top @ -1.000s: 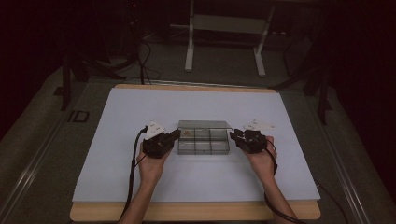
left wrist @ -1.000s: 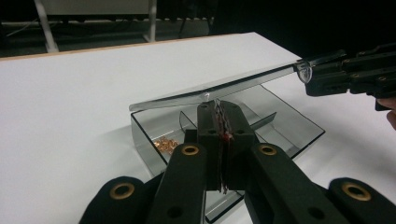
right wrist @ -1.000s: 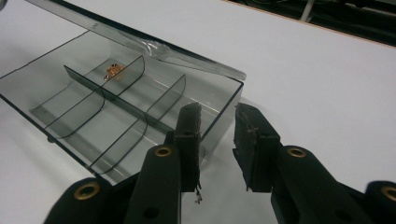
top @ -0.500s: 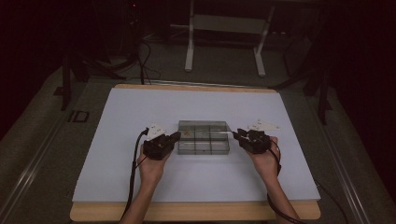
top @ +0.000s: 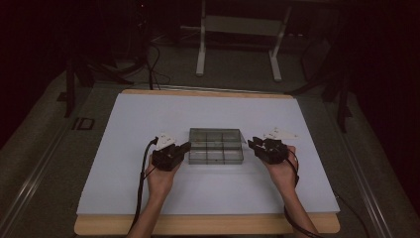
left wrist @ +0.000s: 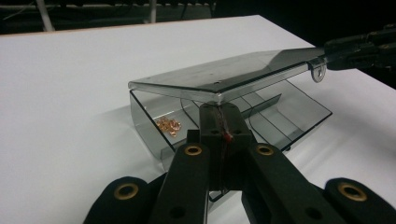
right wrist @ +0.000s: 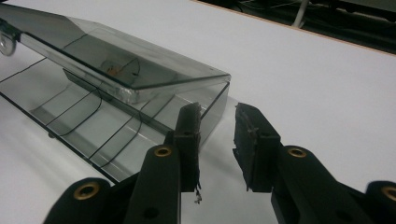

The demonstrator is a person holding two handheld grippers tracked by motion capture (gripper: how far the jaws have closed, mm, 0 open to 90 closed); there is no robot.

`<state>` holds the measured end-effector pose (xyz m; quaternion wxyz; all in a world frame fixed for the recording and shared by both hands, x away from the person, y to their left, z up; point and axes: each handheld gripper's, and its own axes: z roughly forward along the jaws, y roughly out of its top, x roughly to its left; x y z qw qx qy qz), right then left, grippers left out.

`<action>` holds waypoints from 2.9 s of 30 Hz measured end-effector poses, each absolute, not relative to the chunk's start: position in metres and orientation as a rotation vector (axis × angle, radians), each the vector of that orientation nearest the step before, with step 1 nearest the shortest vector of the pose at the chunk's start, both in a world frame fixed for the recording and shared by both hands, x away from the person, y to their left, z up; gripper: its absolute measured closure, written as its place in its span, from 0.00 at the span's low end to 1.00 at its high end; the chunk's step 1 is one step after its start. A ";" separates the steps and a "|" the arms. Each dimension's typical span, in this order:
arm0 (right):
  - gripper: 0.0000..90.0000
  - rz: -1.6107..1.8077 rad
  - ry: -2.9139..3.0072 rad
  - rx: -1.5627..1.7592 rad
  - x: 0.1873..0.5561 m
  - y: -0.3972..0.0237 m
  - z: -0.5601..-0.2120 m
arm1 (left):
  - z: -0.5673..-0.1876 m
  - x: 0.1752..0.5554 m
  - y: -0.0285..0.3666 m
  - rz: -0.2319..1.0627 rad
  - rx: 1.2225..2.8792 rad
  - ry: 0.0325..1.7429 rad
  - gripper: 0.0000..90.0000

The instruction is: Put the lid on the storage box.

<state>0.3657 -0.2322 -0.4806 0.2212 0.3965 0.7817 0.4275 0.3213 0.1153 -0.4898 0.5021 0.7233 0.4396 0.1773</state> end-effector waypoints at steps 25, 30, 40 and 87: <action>0.79 1.207 2.135 1.090 0.363 -0.235 -0.479 | -0.509 0.318 0.113 0.386 1.818 1.085 0.99; 0.79 1.212 2.130 1.089 0.362 -0.236 -0.478 | -0.513 0.316 0.112 0.377 1.833 1.094 0.99; 0.79 1.212 2.132 1.087 0.362 -0.236 -0.478 | -0.516 0.314 0.113 0.369 1.851 1.096 0.99; 0.79 1.211 2.143 1.083 0.362 -0.234 -0.480 | -0.519 0.306 0.108 0.305 1.959 1.041 0.98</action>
